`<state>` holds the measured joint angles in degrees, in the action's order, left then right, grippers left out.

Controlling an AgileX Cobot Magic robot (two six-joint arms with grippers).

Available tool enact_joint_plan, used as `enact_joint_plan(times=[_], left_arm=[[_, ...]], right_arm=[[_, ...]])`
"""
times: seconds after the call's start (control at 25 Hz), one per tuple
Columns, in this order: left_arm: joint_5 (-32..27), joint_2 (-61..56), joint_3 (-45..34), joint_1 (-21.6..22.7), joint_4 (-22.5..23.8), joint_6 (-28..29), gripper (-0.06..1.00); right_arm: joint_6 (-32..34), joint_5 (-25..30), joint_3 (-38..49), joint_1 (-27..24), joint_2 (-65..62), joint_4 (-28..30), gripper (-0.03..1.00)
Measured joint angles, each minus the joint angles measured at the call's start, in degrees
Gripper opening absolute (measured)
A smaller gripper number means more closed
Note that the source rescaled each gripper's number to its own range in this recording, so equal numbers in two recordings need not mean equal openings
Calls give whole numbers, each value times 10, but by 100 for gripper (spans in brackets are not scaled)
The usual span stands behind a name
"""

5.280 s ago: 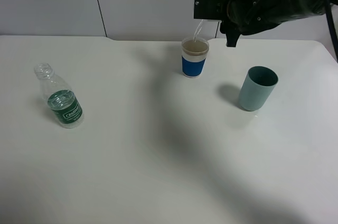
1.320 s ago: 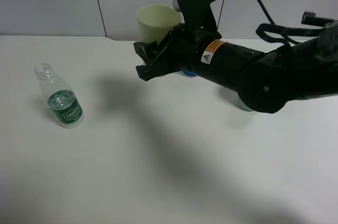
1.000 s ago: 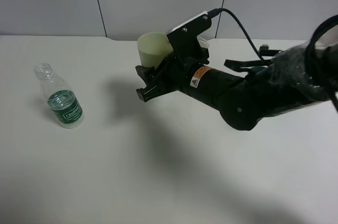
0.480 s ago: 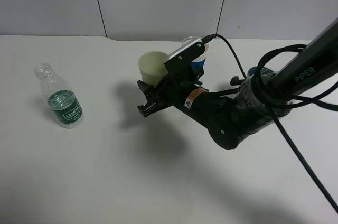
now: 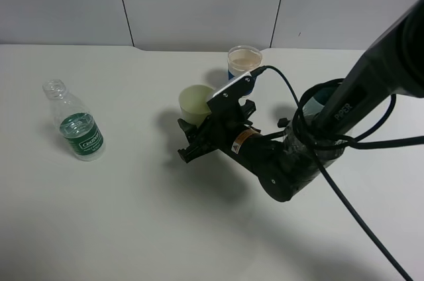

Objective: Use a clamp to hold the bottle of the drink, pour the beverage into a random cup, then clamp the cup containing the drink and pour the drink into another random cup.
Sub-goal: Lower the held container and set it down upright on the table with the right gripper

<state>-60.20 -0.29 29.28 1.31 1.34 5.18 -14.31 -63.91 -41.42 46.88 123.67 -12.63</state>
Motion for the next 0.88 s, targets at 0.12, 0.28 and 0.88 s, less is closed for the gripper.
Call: enact_joint_plan(times=[0.12,0.28,0.88], left_arm=[[0,0,0,0,0,0,100],[0,0,0,0,0,0,100],[0,0,0,0,0,0,100]], right_arm=[[5,-17,0,0,26,-4,0],[11,-36,1,0,36,-4,0],[19,-59,2,0,47,-4,22]])
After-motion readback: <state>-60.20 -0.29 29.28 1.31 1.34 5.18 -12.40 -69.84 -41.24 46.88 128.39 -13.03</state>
